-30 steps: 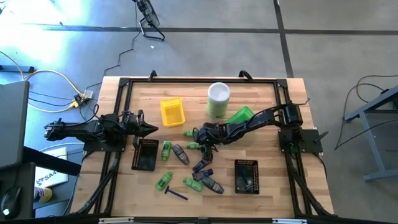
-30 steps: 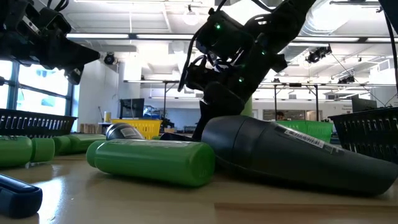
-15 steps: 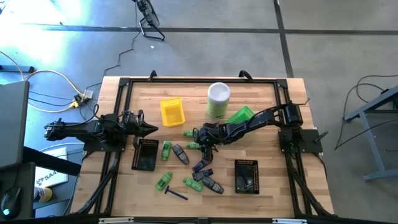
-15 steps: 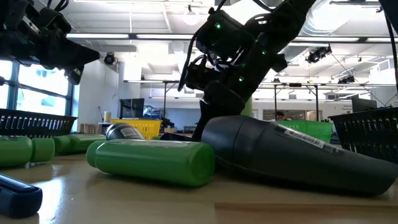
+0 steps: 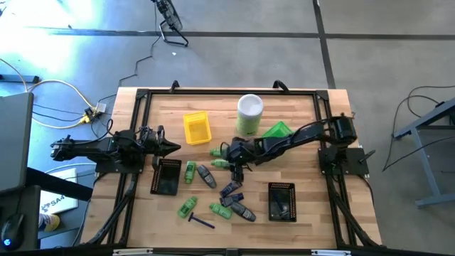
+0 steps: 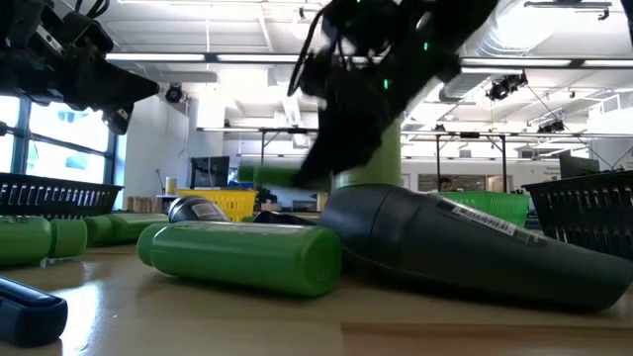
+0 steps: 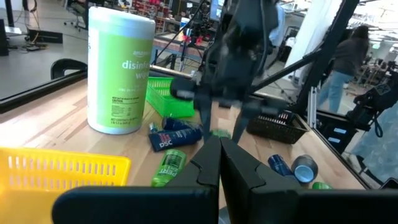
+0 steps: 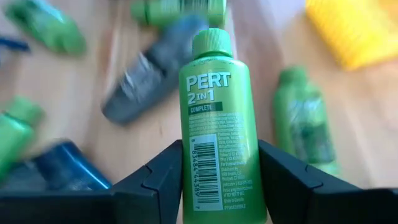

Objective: Pick & Place Travel size toiletries
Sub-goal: Put the shampoo bottle bottle into the green bin

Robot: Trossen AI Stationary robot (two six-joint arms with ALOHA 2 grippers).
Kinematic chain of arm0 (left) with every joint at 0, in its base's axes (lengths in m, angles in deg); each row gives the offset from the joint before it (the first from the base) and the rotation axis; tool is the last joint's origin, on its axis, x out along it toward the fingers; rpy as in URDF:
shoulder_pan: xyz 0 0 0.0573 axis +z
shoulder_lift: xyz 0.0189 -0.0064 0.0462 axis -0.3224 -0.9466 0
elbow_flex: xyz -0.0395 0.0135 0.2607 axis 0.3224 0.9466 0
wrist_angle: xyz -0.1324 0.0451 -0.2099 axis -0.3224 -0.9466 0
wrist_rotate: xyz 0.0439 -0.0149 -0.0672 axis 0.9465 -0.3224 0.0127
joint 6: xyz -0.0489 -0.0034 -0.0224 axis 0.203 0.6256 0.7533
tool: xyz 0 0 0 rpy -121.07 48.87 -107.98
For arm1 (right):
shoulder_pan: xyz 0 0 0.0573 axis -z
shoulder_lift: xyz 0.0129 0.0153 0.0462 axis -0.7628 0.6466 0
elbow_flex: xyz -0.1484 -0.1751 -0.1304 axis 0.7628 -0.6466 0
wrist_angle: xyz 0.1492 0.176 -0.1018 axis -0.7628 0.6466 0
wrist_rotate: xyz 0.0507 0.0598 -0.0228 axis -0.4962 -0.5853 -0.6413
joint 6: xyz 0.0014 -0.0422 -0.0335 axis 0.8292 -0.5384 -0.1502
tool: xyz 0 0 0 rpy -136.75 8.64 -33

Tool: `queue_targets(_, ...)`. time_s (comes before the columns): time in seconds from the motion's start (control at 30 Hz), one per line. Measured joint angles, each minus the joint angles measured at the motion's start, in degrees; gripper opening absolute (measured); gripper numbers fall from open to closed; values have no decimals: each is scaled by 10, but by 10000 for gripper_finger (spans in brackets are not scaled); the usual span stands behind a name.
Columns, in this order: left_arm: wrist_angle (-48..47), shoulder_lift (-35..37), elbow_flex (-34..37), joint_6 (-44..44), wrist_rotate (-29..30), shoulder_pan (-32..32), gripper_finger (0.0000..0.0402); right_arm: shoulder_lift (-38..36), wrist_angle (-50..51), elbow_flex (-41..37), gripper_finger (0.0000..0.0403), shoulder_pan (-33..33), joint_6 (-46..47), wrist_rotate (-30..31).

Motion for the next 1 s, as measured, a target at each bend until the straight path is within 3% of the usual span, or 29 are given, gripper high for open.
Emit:
queue_targets(0.43, 2, 0, 0, -4, 8, 0, 3, -145, 102, 0, 170, 0, 45, 63)
queue_targets(0.77, 6, 0, 1, -5, 24, 0, 3, -230, 287, 1, 168, -1, 124, 56)
queue_targets(1.0, 5, 0, 1, -5, 25, 0, 3, -249, 433, 0, 168, -1, 167, 57)
